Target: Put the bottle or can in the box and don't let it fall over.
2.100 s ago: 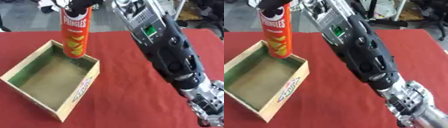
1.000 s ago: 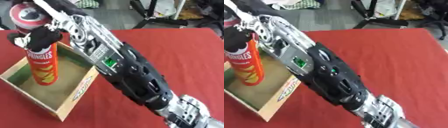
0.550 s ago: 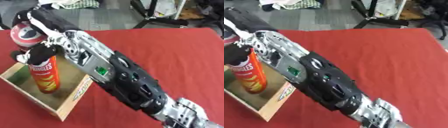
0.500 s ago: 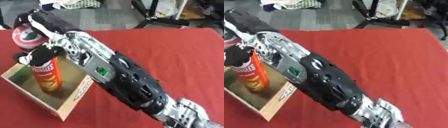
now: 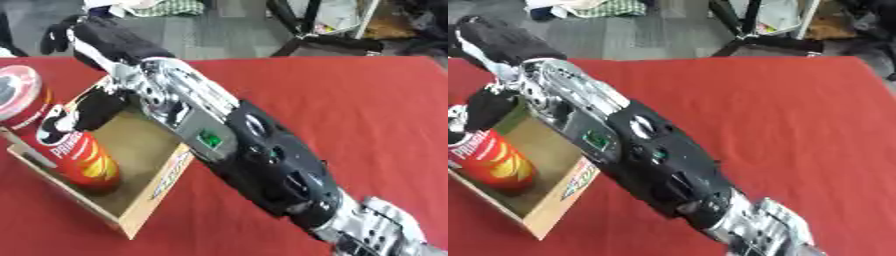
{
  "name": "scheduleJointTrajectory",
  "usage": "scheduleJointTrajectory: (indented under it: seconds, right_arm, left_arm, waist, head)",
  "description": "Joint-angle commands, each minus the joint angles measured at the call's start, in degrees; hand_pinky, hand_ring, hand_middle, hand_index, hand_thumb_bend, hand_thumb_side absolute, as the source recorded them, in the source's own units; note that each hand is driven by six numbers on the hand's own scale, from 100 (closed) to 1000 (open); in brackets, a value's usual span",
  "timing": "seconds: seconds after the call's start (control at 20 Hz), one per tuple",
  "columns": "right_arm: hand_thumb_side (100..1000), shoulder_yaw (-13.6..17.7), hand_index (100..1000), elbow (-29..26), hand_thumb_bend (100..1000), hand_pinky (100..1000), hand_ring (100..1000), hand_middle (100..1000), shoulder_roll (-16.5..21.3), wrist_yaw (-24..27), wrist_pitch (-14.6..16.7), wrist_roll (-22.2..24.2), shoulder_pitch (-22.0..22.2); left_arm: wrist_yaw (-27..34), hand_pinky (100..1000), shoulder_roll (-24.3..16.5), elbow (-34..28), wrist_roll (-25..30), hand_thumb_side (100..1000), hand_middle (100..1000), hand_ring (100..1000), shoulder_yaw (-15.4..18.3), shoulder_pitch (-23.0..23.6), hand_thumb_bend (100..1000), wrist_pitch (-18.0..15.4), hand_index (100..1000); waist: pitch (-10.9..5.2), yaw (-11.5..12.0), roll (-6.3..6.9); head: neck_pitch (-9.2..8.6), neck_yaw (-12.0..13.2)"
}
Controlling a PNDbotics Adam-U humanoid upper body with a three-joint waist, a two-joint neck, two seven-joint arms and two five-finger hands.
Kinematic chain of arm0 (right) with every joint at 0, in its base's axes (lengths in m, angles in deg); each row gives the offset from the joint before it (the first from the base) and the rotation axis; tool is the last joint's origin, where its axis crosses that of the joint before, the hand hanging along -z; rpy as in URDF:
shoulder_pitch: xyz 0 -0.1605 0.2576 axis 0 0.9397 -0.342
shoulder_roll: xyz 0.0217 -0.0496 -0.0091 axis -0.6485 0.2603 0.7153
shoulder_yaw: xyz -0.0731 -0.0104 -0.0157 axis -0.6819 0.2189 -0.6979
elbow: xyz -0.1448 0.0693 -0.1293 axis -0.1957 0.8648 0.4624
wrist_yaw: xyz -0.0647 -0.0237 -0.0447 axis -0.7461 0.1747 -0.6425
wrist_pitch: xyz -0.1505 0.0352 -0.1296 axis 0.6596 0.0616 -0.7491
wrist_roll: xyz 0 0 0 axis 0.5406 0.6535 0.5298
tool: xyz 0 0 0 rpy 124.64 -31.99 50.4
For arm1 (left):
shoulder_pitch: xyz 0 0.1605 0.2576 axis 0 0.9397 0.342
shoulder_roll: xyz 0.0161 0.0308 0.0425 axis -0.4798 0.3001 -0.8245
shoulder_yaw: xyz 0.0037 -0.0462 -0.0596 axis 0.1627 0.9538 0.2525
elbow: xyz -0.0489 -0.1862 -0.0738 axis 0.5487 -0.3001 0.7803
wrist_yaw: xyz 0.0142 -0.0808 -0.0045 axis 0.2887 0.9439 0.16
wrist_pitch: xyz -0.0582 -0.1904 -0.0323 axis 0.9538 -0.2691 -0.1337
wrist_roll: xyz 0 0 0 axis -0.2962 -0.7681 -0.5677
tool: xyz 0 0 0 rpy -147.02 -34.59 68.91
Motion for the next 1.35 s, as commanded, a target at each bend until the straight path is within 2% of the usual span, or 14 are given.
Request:
scheduleJointTrajectory:
  seconds: [0.05,0.2,0.25,0.3,0.35,0.55,0.6,0.65,0.75,1.1,1.25,1.35]
  right_arm:
    - [246,2.56,767,-3.40,534,629,777,740,1.52,1.83,-1.16,-1.88,-1.02]
    - [245,4.89,765,-6.48,499,622,775,740,3.69,4.56,-2.74,-4.09,-1.25]
    - [287,6.08,760,-7.74,351,613,771,740,4.73,5.68,-3.37,-5.19,-1.28]
    - [285,7.32,751,-9.12,323,609,767,737,5.93,7.04,-4.04,-6.47,-1.20]
    - [263,8.46,750,-10.41,429,608,766,735,7.28,8.51,-4.77,-7.75,-1.02]
    - [307,12.02,735,-14.05,329,595,759,734,12.96,13.96,-7.48,-12.35,0.49]
    - [307,12.87,735,-14.75,329,595,759,734,14.34,15.23,-8.00,-13.52,1.10]
    - [354,13.51,725,-15.33,267,590,757,731,15.87,16.02,-8.40,-14.61,1.75]
    - [386,14.60,726,-16.41,224,591,760,739,18.70,18.03,-8.92,-16.61,3.21]
    - [395,19.06,711,-18.20,165,578,749,732,27.79,23.43,-10.80,-23.69,10.01]
    - [400,20.96,703,-18.45,125,568,743,726,30.88,26.06,-11.61,-26.75,13.02]
    - [408,21.96,708,-18.45,130,570,752,741,32.50,27.83,-12.05,-28.70,14.93]
  left_arm:
    - [-0.19,818,-1.60,-1.09,-0.12,422,780,823,0.56,-0.09,659,0.03,699]
    - [-0.29,818,-1.77,-1.09,-0.14,422,780,823,0.57,0.05,659,0.05,699]
    - [-0.34,818,-1.83,-1.10,-0.15,422,780,823,0.60,0.12,659,0.05,699]
    - [-0.38,818,-1.88,-1.10,-0.18,422,780,823,0.63,0.18,662,0.06,699]
    - [-0.43,818,-1.92,-1.10,-0.20,422,780,823,0.66,0.25,659,0.07,699]
    - [-0.60,819,-2.06,-1.12,-0.33,421,780,823,0.77,0.44,661,0.11,699]
    - [-0.63,819,-2.11,-1.14,-0.36,421,780,823,0.80,0.47,661,0.11,699]
    - [-0.67,819,-2.17,-1.15,-0.38,421,779,822,0.82,0.49,662,0.12,699]
    - [-0.74,819,-2.26,-1.18,-0.45,421,779,822,0.88,0.55,662,0.14,699]
    - [-0.88,819,-2.55,-1.19,-0.62,420,778,822,1.04,0.81,662,0.19,700]
    - [-0.92,819,-2.69,-1.19,-0.65,420,778,821,1.06,0.81,663,0.18,700]
    - [-0.95,818,-2.75,-1.19,-0.65,420,778,821,1.06,0.79,664,0.18,700]
  waist:
    - [-1.58,-0.14,0.54]
    - [-1.93,-0.46,0.58]
    - [-2.02,-0.62,0.61]
    - [-2.07,-0.73,0.63]
    - [-2.11,-0.84,0.64]
    - [-2.24,-1.26,0.70]
    - [-2.26,-1.35,0.72]
    - [-2.28,-1.47,0.75]
    - [-2.31,-1.71,0.79]
    - [-2.25,-2.39,1.16]
    - [-2.25,-2.53,1.27]
    - [-2.27,-2.61,1.32]
  head:
    - [0.08,0.33]
    - [0.32,0.71]
    - [0.38,0.81]
    - [0.47,0.90]
    - [0.59,1.05]
    - [0.59,1.71]
    - [0.60,1.85]
    - [0.58,2.02]
    - [0.51,2.28]
    - [0.27,2.89]
    - [0.17,3.20]
    - [0.11,3.28]
